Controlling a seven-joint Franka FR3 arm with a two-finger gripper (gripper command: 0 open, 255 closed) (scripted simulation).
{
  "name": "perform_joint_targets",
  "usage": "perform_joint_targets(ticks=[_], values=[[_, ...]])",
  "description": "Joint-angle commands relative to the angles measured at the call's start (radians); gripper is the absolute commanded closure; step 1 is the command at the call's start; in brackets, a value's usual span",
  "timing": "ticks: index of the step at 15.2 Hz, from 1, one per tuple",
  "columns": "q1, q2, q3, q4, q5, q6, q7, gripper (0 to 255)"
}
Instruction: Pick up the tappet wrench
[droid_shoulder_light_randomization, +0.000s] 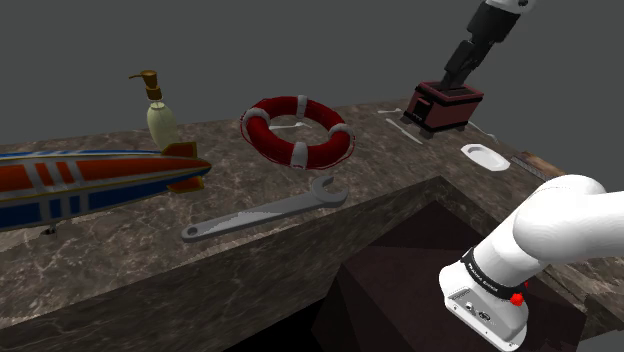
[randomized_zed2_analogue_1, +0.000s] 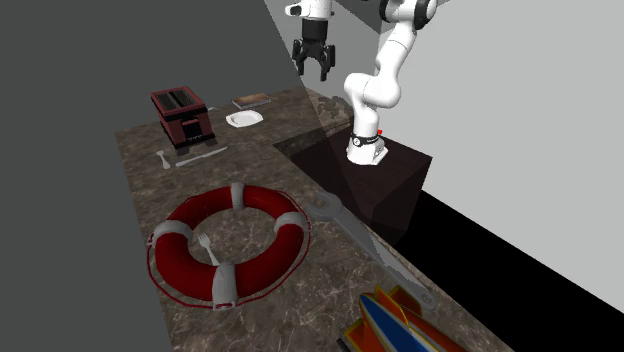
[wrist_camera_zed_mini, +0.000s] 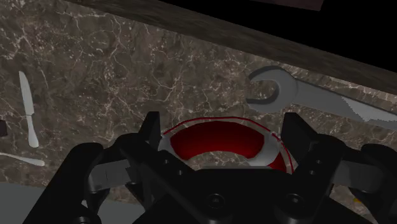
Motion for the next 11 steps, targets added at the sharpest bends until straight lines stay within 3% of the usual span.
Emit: perform_joint_targets(ticks=[1, 11], values=[[0.000, 0.000, 0.000, 0.000, 0.000, 0.000, 0.000, 0], [0.122, 0.221, 0.072, -0.062, 0.025, 0.275, -0.100, 0]])
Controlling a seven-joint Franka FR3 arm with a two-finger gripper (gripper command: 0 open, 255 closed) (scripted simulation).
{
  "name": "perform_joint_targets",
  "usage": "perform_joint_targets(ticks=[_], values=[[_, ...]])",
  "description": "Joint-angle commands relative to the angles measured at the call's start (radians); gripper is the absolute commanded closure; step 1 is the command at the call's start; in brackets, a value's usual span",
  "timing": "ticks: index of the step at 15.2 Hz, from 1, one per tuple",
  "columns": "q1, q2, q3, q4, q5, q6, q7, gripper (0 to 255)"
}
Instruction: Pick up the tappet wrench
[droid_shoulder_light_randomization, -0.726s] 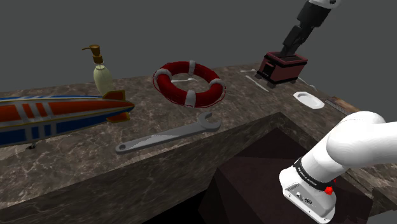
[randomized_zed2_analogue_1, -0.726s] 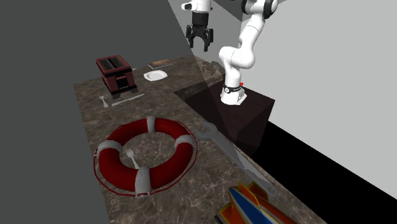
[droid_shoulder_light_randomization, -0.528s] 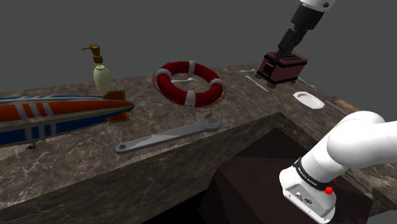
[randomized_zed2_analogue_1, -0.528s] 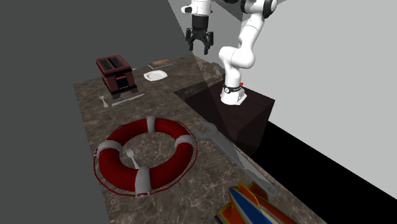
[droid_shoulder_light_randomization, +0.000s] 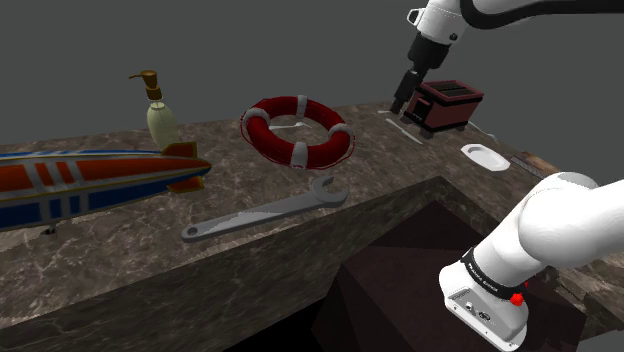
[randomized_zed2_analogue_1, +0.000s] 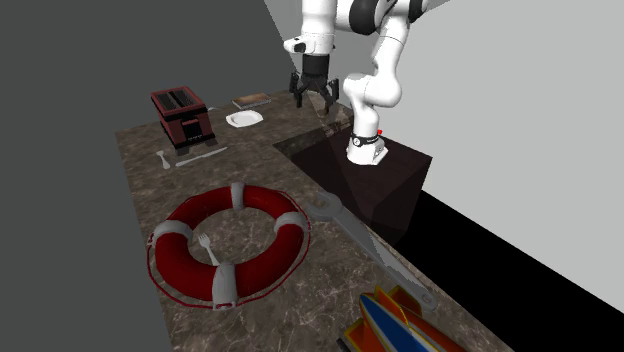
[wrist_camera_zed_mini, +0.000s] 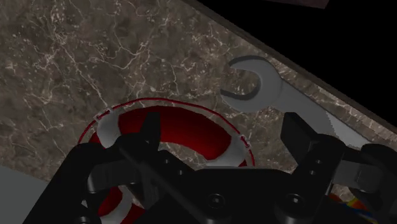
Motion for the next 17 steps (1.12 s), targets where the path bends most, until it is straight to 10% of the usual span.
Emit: perform_joint_targets(ticks=[1, 17], values=[[0.023, 0.050, 0.014, -0.008, 0.003, 0.058, -0.023, 0], [0.172, 0.497, 0.159, 0.056, -0.039, 0.422, -0.141, 0]])
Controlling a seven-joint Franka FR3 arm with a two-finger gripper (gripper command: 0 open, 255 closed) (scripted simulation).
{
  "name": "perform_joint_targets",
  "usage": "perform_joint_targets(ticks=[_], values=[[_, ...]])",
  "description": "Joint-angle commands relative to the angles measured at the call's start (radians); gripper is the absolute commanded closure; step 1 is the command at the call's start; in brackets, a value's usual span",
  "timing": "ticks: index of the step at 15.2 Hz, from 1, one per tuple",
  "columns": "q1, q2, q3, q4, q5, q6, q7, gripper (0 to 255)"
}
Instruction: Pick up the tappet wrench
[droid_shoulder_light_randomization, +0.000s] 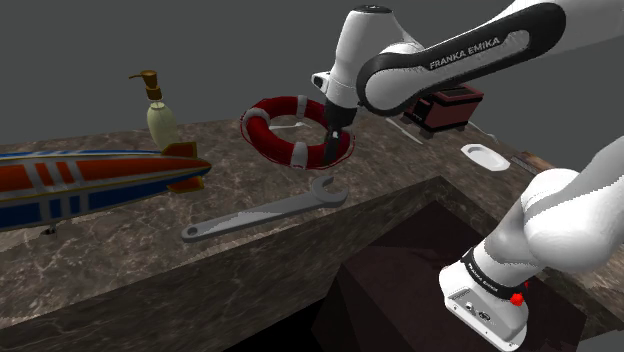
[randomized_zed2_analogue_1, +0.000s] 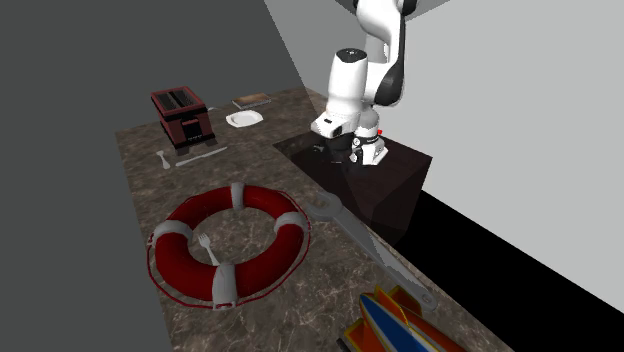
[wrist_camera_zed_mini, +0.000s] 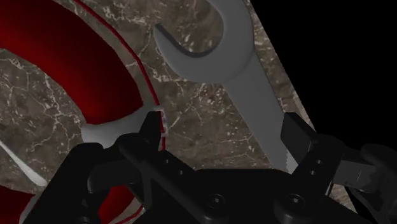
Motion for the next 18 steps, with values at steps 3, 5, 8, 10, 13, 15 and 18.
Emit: perform_joint_targets(ticks=[3, 5, 8, 10, 13, 15, 18], values=[[0.030, 0.132, 0.037, 0.054, -0.040, 0.071, -0.014, 0], [0.046, 0.191, 0.054, 0.075, -0.066, 0.103, -0.017, 0], [0.072, 0.280, 0.075, 0.110, -0.113, 0.147, -0.016, 0], [0.093, 0.339, 0.086, 0.136, -0.148, 0.174, -0.013, 0], [0.128, 0.428, 0.096, 0.177, -0.205, 0.208, -0.006, 0], [0.135, 0.450, 0.093, 0.182, -0.219, 0.223, 0.000, 0], [0.142, 0.483, 0.084, 0.180, -0.239, 0.255, 0.016, 0]])
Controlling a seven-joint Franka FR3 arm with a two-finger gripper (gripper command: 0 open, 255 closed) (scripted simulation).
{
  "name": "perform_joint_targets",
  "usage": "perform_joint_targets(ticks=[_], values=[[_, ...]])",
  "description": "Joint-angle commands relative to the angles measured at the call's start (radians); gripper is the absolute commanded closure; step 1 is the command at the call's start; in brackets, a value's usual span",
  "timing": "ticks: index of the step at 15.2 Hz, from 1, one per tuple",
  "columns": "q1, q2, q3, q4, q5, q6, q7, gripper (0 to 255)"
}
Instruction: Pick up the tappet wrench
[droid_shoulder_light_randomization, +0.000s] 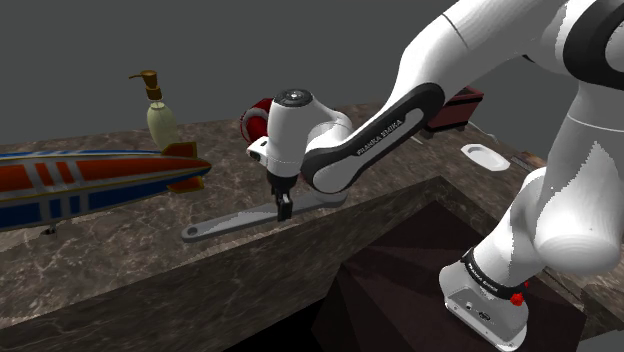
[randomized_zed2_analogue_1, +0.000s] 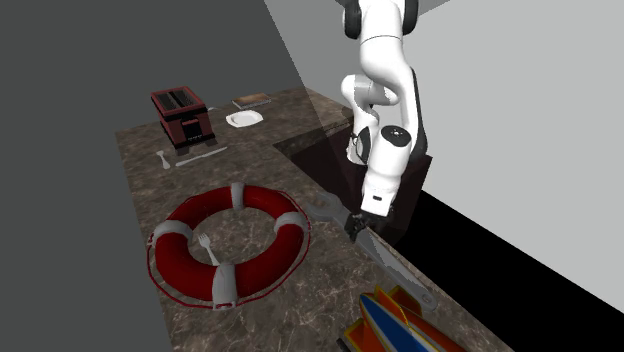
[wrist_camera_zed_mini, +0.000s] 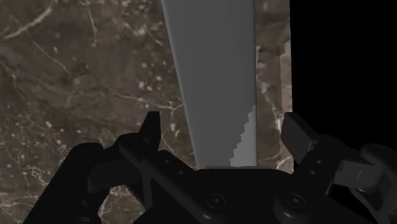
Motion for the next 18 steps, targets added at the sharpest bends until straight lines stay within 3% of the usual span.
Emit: perform_joint_targets(ticks=[1, 5, 6, 18], values=[[0.003, 0.022, -0.007, -0.001, -0.014, 0.022, 0.008, 0], [0.010, 0.051, -0.017, 0.000, -0.032, 0.049, 0.023, 0], [0.010, 0.052, -0.018, -0.001, -0.032, 0.051, 0.022, 255], [0.002, 0.017, -0.005, -0.001, -0.011, 0.018, 0.006, 255]])
